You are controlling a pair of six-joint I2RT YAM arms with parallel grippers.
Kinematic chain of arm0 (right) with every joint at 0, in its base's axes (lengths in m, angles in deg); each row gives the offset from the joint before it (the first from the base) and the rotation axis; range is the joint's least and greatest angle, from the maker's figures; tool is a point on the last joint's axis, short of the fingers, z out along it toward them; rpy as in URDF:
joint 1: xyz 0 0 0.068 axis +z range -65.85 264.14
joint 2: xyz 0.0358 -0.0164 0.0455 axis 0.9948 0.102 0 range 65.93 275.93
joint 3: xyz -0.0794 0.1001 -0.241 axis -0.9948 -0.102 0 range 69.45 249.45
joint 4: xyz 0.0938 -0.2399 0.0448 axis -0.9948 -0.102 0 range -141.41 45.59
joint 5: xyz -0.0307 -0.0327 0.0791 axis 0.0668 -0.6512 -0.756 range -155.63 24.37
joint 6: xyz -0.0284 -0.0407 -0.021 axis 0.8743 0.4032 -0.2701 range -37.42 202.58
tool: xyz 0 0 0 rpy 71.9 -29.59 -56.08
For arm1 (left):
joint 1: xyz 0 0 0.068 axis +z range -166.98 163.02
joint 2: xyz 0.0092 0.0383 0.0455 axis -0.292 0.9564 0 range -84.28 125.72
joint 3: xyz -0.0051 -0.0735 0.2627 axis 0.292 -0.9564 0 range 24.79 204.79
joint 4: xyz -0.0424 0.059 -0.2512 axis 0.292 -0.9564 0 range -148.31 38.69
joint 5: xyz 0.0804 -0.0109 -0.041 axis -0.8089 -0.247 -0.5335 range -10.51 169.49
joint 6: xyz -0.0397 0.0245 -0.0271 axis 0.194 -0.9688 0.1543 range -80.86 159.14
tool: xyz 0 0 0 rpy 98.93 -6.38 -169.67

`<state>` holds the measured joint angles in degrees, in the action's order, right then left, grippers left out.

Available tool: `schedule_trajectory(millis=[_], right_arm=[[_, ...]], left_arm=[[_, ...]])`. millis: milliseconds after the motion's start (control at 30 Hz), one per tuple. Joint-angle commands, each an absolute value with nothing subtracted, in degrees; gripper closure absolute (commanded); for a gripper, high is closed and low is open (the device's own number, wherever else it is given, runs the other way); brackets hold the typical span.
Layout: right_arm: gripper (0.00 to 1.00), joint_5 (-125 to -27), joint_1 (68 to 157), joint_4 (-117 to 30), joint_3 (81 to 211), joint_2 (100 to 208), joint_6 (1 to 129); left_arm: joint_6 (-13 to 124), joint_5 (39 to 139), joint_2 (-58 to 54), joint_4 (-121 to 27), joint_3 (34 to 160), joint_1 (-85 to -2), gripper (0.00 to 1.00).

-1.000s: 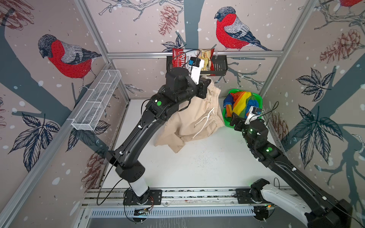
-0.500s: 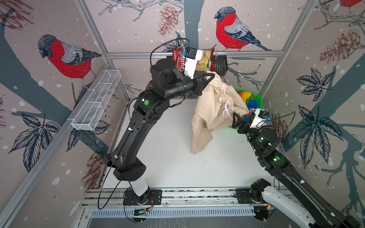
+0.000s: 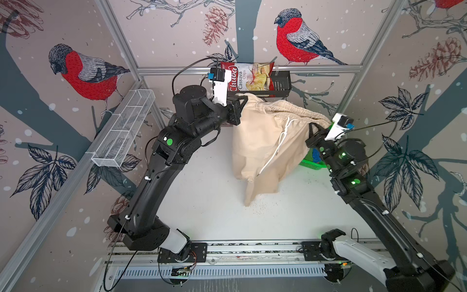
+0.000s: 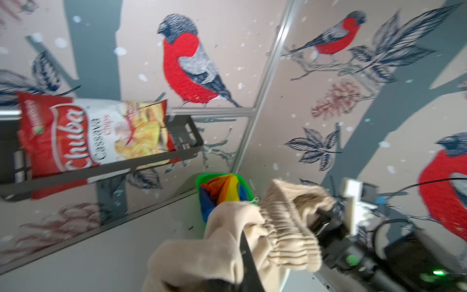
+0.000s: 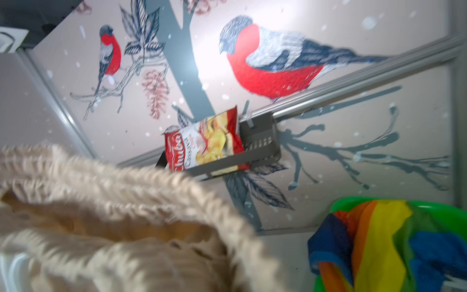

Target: Fold and stack the shorts

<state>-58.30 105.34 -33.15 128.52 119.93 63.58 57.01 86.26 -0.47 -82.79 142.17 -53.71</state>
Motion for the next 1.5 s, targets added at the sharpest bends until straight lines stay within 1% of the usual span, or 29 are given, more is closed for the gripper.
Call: schedule_trajectory(millis=[0,100,200,333,467,600,767,867,933,967,1000,1033,1067,1100,1167,1200,1233,1267,1333,1367,1400,1467], right_arm=[[1.0,-51.28,102.59,-38.4,133.59,118.0,64.6],[1.0,-46.7,101.47,-39.73,137.61,116.62,64.3],[1.0,-42.73,101.27,-40.29,143.34,117.76,65.36],[1.0,-40.71,101.28,-42.17,154.26,123.79,67.74],[1.0,-43.26,101.72,-42.37,163.34,132.22,67.83],[1.0,-44.15,107.17,-44.5,171.48,145.81,69.04],[0.97,-42.73,116.26,-48.05,181.92,166.88,72.76],[0.96,-42.49,120.87,-53.18,196.62,184.95,74.72],[0.96,-42.04,124.19,-57.36,211.86,199.38,76.51],[0.94,-41.72,125.43,-57.9,217.26,204.54,77.33],[0.88,-41.47,126.86,-56.93,221.38,209.6,78.01],[0.86,-41.34,128.19,-54.73,222.4,212.71,78.55],[0.86,-41.04,129.1,-52.29,221.24,213.96,78.86],[0.82,-40.79,130.01,-48.81,218.27,214.31,78.98],[0.67,-42.51,130.78,-43.91,211.71,213.19,78.2],[0.52,-44.02,130.78,-42.42,208.92,212.6,77.2],[0.39,-46.03,130.64,-41.97,207.43,212.3,76.28],[0.33,-48.09,130.38,-42.69,206.69,212.18,75.31],[0.28,-49.53,130.02,-45.21,206.58,211.97,74.61],[0.26,-49.33,129.74,-46.64,206.57,211.46,74.62],[0.25,-49.61,129.42,-47.68,206.01,210.55,74.78],[0.23,-50.5,128.58,-48.29,203.63,207.75,74.57]], left_arm=[[60.76,82.43,-3.06,-74.79,135.71,-53.45,1.0],[64.58,87.69,-3.5,-72.08,130.88,-53.45,1.0],[69.31,93.16,-3.8,-68.93,126.15,-53.54,1.0],[77.21,100.49,-5.57,-60.47,117.57,-54.95,1.0],[84.59,101.73,-8.09,-54.61,109.31,-56.67,1.0],[90.5,99.23,-13.65,-50.59,97.54,-55.98,1.0],[94.51,98.74,-22.59,-51.85,84.22,-50.05,1.0],[96.53,97.85,-29.61,-55.5,76.32,-43.86,1.0],[98.02,96.9,-34.41,-58.94,71.23,-39.18,1.0],[98.55,96.66,-36.18,-60.62,69.47,-37.37,1.0],[99.05,96.33,-37.87,-62.23,67.73,-35.67,1.0],[99.32,95.97,-39.26,-63.89,66.28,-34.18,1.0],[99.47,95.91,-40.01,-64.7,65.15,-33.19,1.0],[99.59,96.53,-40.48,-64.83,63.91,-31.97,1.0],[100.14,98.35,-39.98,-64.92,62.32,-30.16,1.0],[100.4,99.49,-39.29,-64.5,61.72,-29.32,0.98],[100.54,100.42,-38.49,-64.11,61.21,-28.75,0.9],[100.66,101.09,-37.78,-63.78,60.86,-28.19,0.86],[100.58,101.23,-36.75,-63.6,60.56,-27.74,0.75],[100.56,101.22,-36.35,-63.37,60.41,-27.66,0.64],[100.64,101.39,-36.16,-63.29,60.47,-27.61,0.57],[100.83,101.38,-36.26,-63.43,60.37,-27.61,0.46]])
